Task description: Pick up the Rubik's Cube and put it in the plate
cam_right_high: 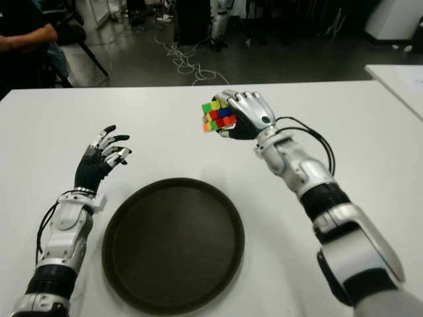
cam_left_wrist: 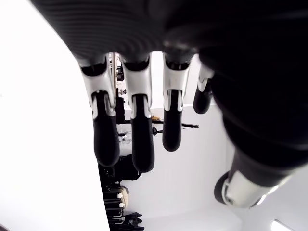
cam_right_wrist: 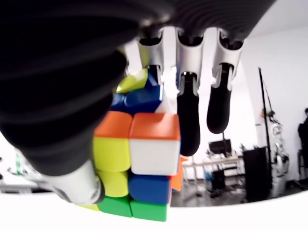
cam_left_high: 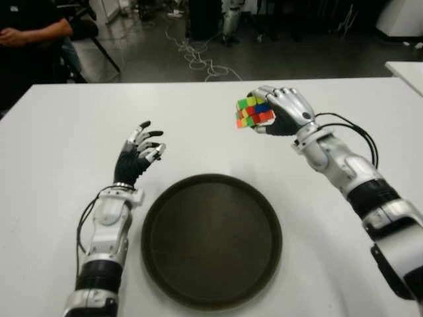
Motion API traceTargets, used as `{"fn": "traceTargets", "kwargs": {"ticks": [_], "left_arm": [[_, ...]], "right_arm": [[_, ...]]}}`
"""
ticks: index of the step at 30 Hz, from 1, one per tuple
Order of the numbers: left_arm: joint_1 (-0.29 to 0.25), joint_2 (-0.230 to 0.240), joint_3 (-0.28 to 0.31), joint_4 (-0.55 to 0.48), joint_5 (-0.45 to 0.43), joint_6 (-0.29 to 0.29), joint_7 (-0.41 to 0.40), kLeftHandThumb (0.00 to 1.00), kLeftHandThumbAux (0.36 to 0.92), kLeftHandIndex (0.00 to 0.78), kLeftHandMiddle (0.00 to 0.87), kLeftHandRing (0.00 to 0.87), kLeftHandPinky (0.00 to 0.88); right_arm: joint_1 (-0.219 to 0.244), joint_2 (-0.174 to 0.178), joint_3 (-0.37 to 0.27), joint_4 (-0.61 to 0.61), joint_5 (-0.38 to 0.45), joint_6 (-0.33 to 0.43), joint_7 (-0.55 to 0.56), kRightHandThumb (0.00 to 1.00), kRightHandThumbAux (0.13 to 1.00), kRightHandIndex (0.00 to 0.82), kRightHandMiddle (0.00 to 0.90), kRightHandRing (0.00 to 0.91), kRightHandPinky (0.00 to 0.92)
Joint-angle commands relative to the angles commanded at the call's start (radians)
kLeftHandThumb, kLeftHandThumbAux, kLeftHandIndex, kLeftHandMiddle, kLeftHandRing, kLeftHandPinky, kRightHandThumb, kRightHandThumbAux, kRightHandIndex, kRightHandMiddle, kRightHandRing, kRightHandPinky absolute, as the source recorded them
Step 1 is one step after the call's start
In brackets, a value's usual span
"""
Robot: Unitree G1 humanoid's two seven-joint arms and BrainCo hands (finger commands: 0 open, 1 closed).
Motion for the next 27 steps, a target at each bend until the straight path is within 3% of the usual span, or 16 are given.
{"fn": "traceTargets", "kwargs": {"ticks": [6,11,21,27], "left_arm": [[0.000,-0.001,0.000,-0.002,-0.002,0.003,-0.001,0.440,0.690,0.102,0.273,0.383,0.488],[-0.001,-0.003,-0.001,-0.005,0.001,0.005,0.003,0.431,0.689,0.102,0.267,0.377,0.483],[0.002,-0.005,-0.001,-0.015,0.000,0.011,0.004,0.434,0.702,0.103,0.282,0.390,0.496],[-0.002,-0.004,-0.001,-0.010,0.002,0.006,0.004,0.454,0.705,0.107,0.300,0.407,0.513]], "right_arm": [[0.069,-0.011,-0.026,-0.167,0.024,0.015,0.096,0.686,0.737,0.420,0.606,0.622,0.625],[0.096,-0.001,-0.029,-0.237,0.041,0.006,0.155,0.686,0.737,0.420,0.653,0.674,0.689],[0.158,-0.010,-0.026,-0.358,0.153,-0.077,0.329,0.687,0.737,0.419,0.680,0.712,0.726],[0.181,-0.009,-0.001,-0.412,0.254,-0.107,0.491,0.687,0.737,0.419,0.690,0.720,0.732]]}}
